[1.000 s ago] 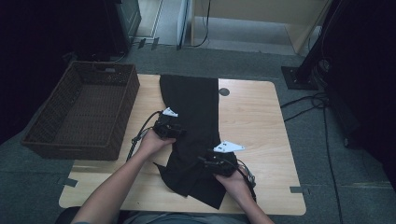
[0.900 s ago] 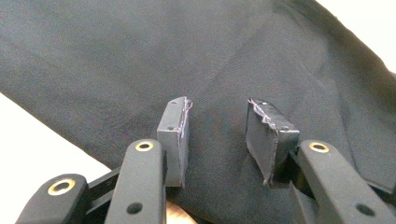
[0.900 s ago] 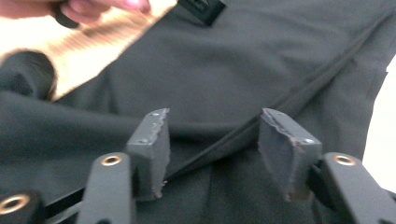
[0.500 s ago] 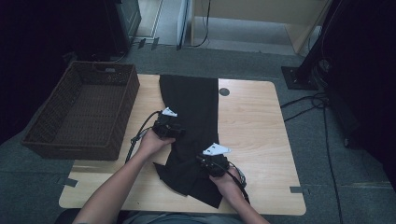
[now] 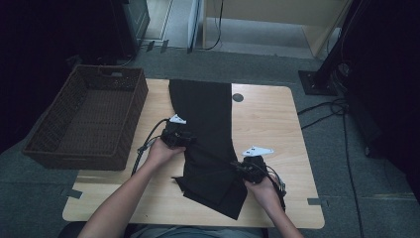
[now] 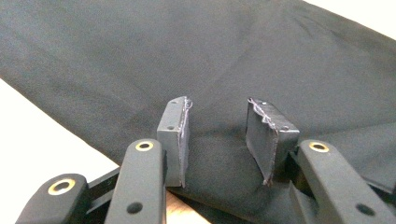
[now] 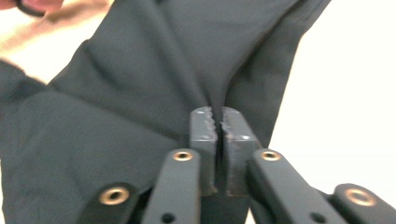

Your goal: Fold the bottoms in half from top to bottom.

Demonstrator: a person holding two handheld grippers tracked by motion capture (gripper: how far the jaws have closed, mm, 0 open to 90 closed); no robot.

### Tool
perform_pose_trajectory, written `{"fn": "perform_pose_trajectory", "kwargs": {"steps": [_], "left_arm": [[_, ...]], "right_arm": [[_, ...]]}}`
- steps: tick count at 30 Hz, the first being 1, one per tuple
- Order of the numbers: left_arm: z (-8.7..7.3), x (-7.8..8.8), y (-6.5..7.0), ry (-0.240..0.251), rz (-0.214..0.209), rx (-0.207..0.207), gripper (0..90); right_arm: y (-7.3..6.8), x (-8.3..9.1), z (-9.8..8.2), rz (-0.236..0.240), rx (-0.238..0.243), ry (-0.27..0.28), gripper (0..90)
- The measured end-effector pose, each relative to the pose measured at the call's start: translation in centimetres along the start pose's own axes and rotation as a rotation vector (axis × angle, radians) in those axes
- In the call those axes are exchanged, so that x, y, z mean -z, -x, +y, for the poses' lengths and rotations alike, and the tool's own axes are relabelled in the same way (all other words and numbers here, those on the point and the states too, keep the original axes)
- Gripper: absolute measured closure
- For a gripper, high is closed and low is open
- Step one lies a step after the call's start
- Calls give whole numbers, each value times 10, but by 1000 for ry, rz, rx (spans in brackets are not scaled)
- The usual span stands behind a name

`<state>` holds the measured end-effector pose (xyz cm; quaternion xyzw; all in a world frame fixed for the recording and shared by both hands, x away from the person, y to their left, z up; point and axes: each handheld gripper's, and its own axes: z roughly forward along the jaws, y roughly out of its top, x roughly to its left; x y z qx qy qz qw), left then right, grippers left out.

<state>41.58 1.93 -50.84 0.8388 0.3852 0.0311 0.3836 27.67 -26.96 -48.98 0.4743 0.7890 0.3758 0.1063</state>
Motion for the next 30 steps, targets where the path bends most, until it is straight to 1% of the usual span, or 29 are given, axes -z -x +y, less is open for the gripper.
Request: {"fn": "perform_pose_trajectory", "kwargs": {"steps": [1,2,3,4,5,6,7,8,9,12,15,18,21,23,24,26,28,29,30], "left_arm": [[0,0,0,-3,-2,2,588],[0,0,0,-5,-4,1,580],[0,0,1,-4,-12,3,573],[-1,0,2,-3,-16,0,567],[-1,-1,3,0,-15,-2,562],[-1,-1,3,1,-15,0,557],[-1,-1,3,1,-17,2,557],[-1,-1,2,4,-22,3,557],[-2,-1,2,7,-25,10,557],[-2,0,1,10,-27,4,556],[-3,0,1,16,-28,5,556],[-4,0,1,21,-31,9,556],[-5,0,2,23,-32,6,556],[-5,0,2,24,-34,3,556],[-6,1,2,26,-34,4,556],[-6,1,2,28,-35,3,556],[-7,1,2,27,-36,0,555],[-7,1,2,26,-36,-2,556],[-7,1,3,25,-36,-5,555]], "right_arm": [[1,0,1,-7,-5,14,753],[3,0,3,-10,-16,41,664],[4,0,5,-14,-17,60,623],[5,0,7,-16,-20,85,591],[7,-1,11,-17,-12,106,559],[9,-6,15,-23,10,125,539],[11,-10,20,-26,17,125,522],[14,-16,24,-24,11,129,508],[17,-22,29,-21,3,132,495],[25,-39,45,-31,-13,158,460],[33,-56,62,-47,-1,159,432],[40,-74,75,-63,-4,169,415],[46,-90,84,-77,-34,168,412],[47,-98,87,-90,-47,162,412],[46,-102,87,-100,-46,159,411],[44,-108,88,-128,-32,148,409],[41,-115,89,-150,-14,120,406],[41,-116,89,-153,-13,113,404],[39,-120,89,-165,-1,93,400]]}}
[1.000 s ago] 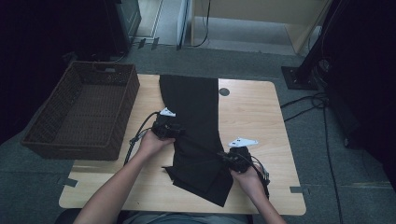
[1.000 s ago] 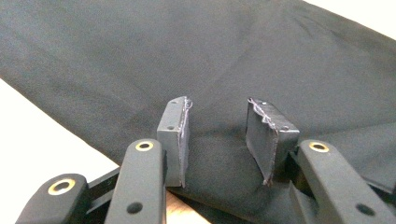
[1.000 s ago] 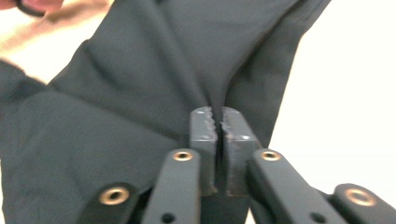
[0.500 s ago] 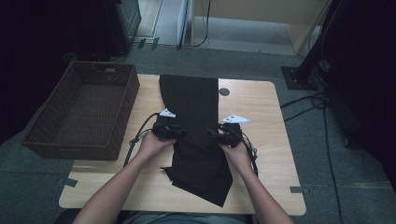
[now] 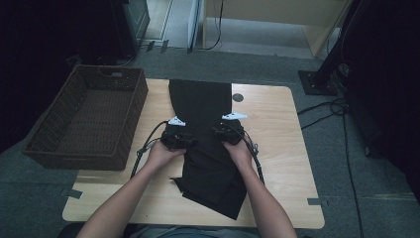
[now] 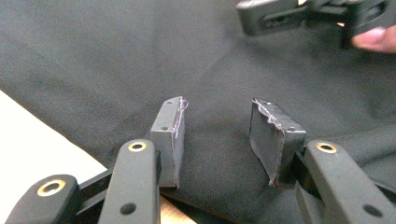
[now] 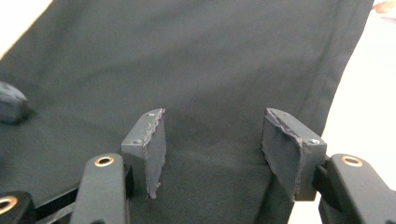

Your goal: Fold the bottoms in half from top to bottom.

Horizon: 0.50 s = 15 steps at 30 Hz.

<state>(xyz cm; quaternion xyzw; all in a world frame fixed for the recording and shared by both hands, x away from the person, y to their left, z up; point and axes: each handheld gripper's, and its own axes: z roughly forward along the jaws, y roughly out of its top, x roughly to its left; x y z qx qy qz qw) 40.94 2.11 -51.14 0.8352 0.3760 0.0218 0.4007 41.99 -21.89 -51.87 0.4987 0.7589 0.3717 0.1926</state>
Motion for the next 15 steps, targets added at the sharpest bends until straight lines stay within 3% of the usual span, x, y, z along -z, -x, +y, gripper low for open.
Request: {"fn": "perform_pose_trajectory", "kwargs": {"steps": [3,7,10,13,15], "left_arm": [[0,0,1,-2,-1,-3,553],[0,0,2,-5,-2,1,532],[0,0,4,-3,-8,3,519],[-4,0,4,20,-20,23,500],[-5,2,5,15,-19,17,487]], "right_arm": [[-5,-2,-2,-17,48,8,433],[-8,-4,-1,-7,54,14,494],[-12,-4,-1,21,74,19,629],[-15,-3,-2,57,96,18,842],[-17,-3,-3,69,99,15,898]]}}
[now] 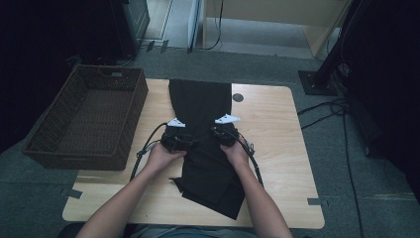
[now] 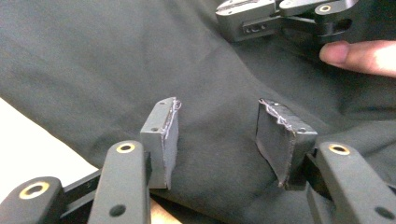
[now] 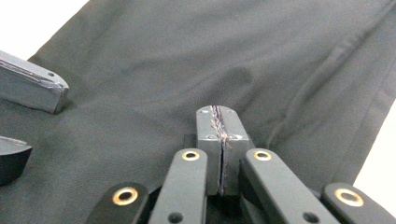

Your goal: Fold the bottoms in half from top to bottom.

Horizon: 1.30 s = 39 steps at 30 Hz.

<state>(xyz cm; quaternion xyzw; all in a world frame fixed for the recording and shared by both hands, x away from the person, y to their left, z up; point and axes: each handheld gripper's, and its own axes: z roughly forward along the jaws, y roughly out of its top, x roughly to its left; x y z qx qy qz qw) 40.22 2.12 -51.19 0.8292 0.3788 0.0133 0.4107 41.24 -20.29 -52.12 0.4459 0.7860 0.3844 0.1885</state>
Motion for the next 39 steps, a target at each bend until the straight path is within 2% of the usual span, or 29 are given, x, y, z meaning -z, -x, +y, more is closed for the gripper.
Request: {"fn": "perform_pose_trajectory", "kwargs": {"steps": [2,5,6,7,13,17,20,23,24,28,30,34,35,37,39], "left_arm": [[1,2,1,-16,-2,-13,468],[1,9,-1,-17,-18,-15,458],[1,11,-2,-17,-15,-16,457],[1,13,-3,-14,-11,-14,457],[1,20,-10,-4,-3,11,437],[3,21,-13,17,-3,22,431],[6,18,-14,0,16,-13,426],[12,14,-18,-3,35,-24,425],[14,13,-20,-4,39,-18,425],[18,4,-25,-2,54,-17,419],[16,-2,-27,-24,57,-24,422],[14,-4,-22,-9,85,-85,442],[13,-5,-21,-8,95,-111,445],[10,-4,-20,4,123,-152,500],[8,-4,-21,13,138,-169,554]], "right_arm": [[0,1,-1,18,-1,1,900],[4,6,-6,65,-40,0,900],[4,9,-7,82,-64,-6,900],[3,12,-9,98,-69,-13,900],[-13,35,-26,156,-12,-50,900],[-22,55,-42,208,1,-66,900],[-30,71,-56,248,-5,-77,900],[-37,85,-67,278,-13,-96,900],[-39,89,-70,298,-12,-107,900],[-54,103,-84,439,13,-152,900],[-64,110,-86,428,72,-157,900],[-58,106,-85,420,25,-148,900],[-57,106,-85,416,20,-147,900],[-57,106,-85,413,16,-147,900],[-58,106,-85,411,9,-147,900]]}}
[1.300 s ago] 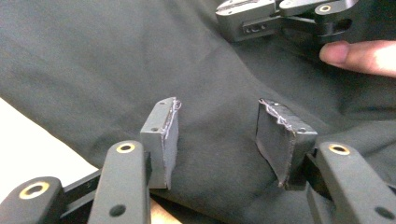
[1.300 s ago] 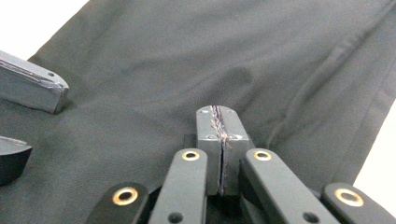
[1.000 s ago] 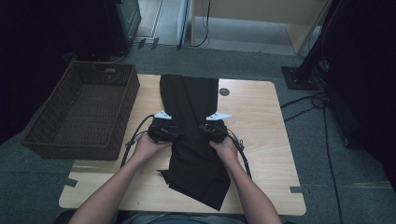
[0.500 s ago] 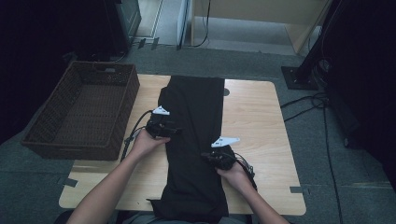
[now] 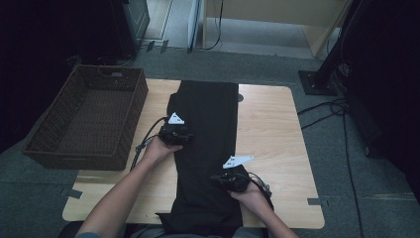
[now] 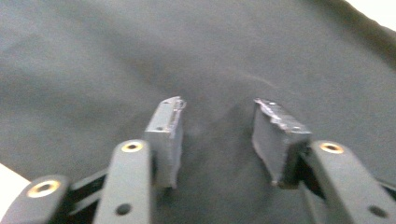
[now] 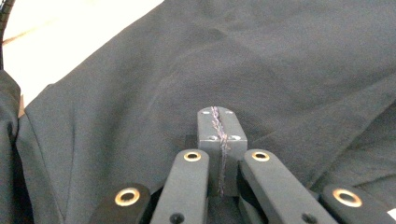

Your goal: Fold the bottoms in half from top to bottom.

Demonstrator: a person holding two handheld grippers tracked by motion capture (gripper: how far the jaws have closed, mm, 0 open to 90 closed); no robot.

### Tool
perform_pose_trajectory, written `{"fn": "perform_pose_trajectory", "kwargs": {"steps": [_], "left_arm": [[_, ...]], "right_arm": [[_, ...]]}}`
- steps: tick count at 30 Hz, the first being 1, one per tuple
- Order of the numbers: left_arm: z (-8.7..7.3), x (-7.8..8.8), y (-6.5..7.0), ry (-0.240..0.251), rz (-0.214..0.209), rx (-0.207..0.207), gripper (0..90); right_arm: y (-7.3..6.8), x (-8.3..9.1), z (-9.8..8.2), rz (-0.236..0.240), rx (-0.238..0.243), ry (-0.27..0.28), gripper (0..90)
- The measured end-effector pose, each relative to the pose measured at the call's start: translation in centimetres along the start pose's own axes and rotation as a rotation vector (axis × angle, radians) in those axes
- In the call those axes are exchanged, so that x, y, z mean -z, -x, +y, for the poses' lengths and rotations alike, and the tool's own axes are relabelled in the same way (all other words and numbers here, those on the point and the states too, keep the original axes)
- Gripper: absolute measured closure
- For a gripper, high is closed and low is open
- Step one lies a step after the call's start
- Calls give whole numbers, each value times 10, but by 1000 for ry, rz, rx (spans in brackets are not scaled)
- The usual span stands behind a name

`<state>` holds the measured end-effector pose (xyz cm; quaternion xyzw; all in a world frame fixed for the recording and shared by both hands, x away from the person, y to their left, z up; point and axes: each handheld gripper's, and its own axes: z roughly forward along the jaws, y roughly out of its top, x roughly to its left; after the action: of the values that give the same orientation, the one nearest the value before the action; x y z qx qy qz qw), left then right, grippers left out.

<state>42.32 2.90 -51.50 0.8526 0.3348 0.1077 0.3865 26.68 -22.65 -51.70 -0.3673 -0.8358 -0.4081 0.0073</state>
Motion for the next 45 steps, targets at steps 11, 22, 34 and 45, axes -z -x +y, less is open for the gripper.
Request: {"fn": "perform_pose_trajectory", "kwargs": {"steps": [11,22,34,45], "left_arm": [[-5,1,10,19,40,-21,868],[-11,12,6,-26,-113,109,900],[-18,13,9,-4,-149,147,900],[-19,15,11,-3,-147,170,900]], "right_arm": [[18,2,15,-78,-56,116,553],[72,1,53,-297,-74,259,394],[112,-37,81,-509,-52,144,387],[105,-40,81,-382,-106,170,895]]}}
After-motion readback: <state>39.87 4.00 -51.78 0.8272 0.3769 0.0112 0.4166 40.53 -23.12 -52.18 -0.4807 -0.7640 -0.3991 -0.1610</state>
